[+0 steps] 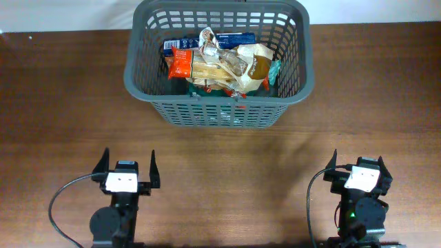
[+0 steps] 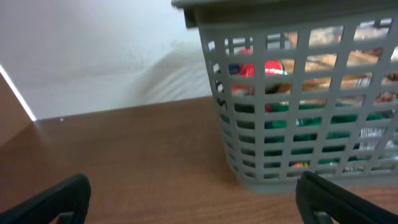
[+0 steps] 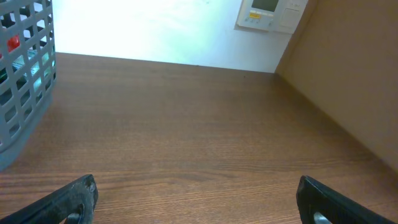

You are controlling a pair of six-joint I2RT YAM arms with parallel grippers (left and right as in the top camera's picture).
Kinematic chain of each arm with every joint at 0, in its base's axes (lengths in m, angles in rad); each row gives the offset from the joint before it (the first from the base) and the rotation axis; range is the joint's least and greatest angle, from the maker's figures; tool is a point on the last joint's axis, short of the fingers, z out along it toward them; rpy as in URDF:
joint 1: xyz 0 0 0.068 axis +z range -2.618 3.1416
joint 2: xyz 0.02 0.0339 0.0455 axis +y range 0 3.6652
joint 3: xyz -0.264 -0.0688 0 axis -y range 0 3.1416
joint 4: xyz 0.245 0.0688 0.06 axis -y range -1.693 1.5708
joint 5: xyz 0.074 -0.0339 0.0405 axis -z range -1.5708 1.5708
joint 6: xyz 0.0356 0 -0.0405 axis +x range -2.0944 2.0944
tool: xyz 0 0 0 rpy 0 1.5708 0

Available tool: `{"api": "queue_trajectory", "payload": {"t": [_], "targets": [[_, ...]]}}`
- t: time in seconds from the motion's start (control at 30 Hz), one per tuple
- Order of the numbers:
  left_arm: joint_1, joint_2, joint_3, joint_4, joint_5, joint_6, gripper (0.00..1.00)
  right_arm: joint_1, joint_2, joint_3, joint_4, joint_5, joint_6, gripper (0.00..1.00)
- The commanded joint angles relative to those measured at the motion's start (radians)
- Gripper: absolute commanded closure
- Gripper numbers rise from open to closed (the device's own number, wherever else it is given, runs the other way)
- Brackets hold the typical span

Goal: Pack container

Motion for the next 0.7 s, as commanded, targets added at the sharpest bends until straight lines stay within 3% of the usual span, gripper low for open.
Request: {"api": "queue_trajectory", "payload": {"t": [0.0,0.67], "targets": [[-0.003,-0.030,-0.023,-0.003,-0.004,-0.009,0.01,0.002,-0.012,-0.007,-0.001,0.001,0.014,0.01],[-0.003,-0.068,-0.090,-0.005,-0.004,-0.009,0.01,0.002,-0.012,-0.007,-0.001,0.001,0.014,0.01]]}}
